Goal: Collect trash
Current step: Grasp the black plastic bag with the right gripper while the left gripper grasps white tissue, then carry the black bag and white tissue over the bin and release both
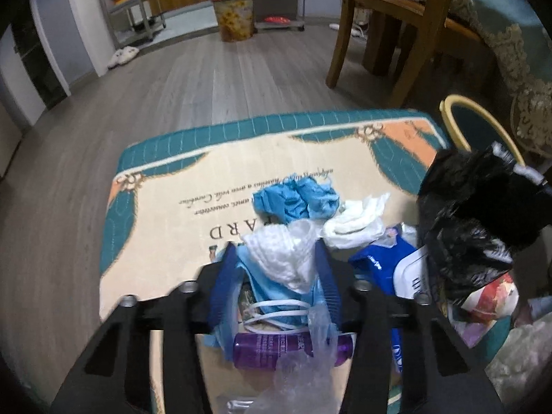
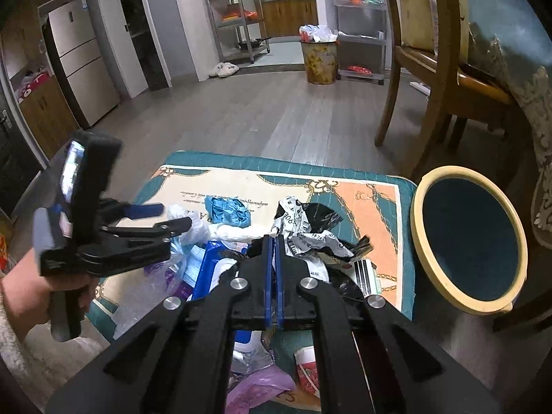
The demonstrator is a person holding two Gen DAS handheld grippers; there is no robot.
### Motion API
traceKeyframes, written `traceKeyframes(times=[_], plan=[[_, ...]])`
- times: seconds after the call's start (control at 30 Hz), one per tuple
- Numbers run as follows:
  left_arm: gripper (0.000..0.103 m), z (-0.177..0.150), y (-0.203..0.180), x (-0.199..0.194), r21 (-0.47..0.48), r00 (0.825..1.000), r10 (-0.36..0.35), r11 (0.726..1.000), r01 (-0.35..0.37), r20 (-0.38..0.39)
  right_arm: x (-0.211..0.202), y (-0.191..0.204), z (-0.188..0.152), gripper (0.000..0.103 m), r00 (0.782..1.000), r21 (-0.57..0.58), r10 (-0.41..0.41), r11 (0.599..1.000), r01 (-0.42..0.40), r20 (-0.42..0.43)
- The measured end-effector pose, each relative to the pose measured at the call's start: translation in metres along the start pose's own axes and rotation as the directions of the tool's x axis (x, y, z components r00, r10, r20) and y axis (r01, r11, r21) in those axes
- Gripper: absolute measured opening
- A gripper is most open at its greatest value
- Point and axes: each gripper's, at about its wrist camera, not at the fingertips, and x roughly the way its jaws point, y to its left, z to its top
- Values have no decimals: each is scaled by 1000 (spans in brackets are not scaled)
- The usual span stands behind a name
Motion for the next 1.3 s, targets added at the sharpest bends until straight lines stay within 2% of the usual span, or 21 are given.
traceKeyframes(times=[0.03, 0.07, 0.13, 0.2, 0.43, 0.53, 0.7, 0.83, 0.93, 1.0, 1.1, 1.2, 1.3], plan=[[29, 0, -1, 0, 3, 1000, 0, 1000, 0, -3, -2, 0, 0, 1, 1000, -2, 0, 1000, 0, 5], [26, 0, -2, -1, 11, 1000, -1, 1000, 1, 0, -4, 0, 2, 1, 1000, -6, -2, 1000, 2, 12], [15, 2, -5, -9, 33, 999, 15, 999, -16, 35, -11, 0, 7, 1, 999, -11, -6, 1000, 6, 31], [13, 7, -7, -24, 44, 995, 35, 998, -40, 95, -19, -4, 13, 1, 999, 1, -3, 1000, 3, 50], [6, 28, -12, -73, 35, 967, 9, 999, -18, 254, -49, -22, 34, 1, 994, 42, -19, 999, 14, 107], [5, 39, -21, -96, 47, 948, -43, 998, 30, 316, -63, -33, 43, 1, 991, 60, -25, 998, 17, 135], [5, 52, -39, -124, 80, 914, -148, 989, 127, 377, -89, -57, 64, 1, 986, 70, -24, 997, 12, 165], [3, 62, -54, -140, 111, 884, -217, 976, 188, 413, -105, -85, 87, 1, 979, 33, -71, 997, 66, 189], [3, 71, -63, -145, 125, 866, -262, 965, 231, 426, -113, -108, 95, 1, 971, 63, -92, 995, 79, 223], [3, 74, -68, -145, 134, 865, -272, 962, 237, 421, -115, -122, 91, 1, 966, 108, -91, 992, 66, 242], [3, 77, -66, -144, 150, 880, -252, 966, 208, 402, -105, -137, 84, 1, 974, 143, -72, 989, 42, 213], [5, 72, -44, -127, 116, 914, -205, 978, 175, 351, -93, -140, 78, 1, 983, 137, -43, 990, 18, 180], [18, 60, -17, -93, 27, 952, -124, 992, 122, 280, -88, -138, 77, 1, 986, 119, -17, 993, -2, 164]])
